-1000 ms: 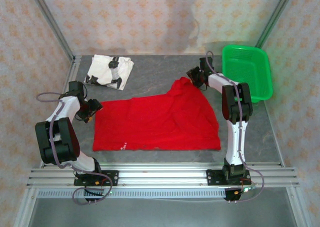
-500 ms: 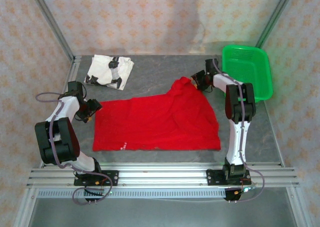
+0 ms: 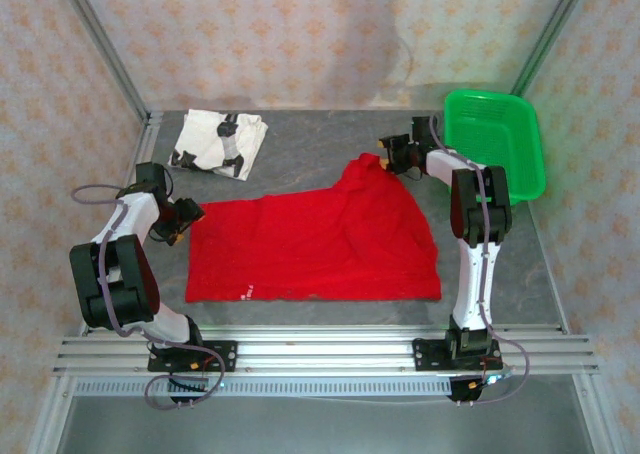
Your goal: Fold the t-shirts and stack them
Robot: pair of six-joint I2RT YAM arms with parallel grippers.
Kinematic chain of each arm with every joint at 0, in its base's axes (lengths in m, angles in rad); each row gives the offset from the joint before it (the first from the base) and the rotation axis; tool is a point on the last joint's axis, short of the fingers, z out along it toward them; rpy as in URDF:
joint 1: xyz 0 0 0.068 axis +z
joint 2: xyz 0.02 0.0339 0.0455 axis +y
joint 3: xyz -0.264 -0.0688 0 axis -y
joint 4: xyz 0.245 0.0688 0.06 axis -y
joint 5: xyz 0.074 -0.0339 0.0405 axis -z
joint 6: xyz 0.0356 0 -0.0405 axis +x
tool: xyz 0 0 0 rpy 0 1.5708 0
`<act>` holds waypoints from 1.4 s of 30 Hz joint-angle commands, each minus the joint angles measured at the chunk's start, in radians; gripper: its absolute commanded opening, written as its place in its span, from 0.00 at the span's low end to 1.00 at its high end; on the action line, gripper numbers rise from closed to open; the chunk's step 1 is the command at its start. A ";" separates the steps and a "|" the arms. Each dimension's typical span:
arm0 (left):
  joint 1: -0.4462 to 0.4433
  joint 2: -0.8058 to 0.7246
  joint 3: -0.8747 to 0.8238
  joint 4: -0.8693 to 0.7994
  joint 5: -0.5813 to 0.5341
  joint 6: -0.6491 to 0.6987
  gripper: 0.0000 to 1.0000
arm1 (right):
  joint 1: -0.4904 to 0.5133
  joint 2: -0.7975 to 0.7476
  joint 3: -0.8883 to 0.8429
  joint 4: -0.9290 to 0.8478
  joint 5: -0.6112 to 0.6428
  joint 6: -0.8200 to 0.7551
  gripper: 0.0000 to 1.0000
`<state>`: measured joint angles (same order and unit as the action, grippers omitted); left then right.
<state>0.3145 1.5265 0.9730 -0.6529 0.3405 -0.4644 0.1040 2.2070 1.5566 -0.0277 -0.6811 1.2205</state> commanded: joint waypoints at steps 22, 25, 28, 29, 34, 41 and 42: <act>0.008 -0.033 -0.014 -0.020 -0.027 0.030 0.67 | 0.003 0.036 -0.029 0.065 -0.063 0.094 0.50; 0.011 -0.038 -0.019 -0.023 -0.032 0.035 0.67 | 0.003 0.054 -0.014 0.064 -0.063 0.100 0.50; 0.013 -0.038 -0.018 -0.024 -0.032 0.034 0.68 | 0.003 0.071 -0.001 0.054 -0.061 0.102 0.50; 0.015 -0.038 -0.018 -0.024 -0.031 0.036 0.68 | 0.003 0.073 -0.001 0.053 -0.060 0.105 0.49; 0.018 -0.036 -0.014 -0.025 -0.032 0.041 0.68 | -0.002 0.092 -0.007 0.089 -0.054 0.134 0.38; 0.019 -0.026 -0.008 -0.026 -0.028 0.045 0.68 | -0.003 0.102 0.006 0.102 -0.074 0.137 0.03; 0.018 -0.026 -0.008 -0.025 -0.029 0.046 0.68 | -0.003 0.096 0.003 0.100 -0.074 0.133 0.01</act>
<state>0.3237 1.5116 0.9714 -0.6544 0.3328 -0.4431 0.1036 2.2848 1.5505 0.0727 -0.7494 1.3373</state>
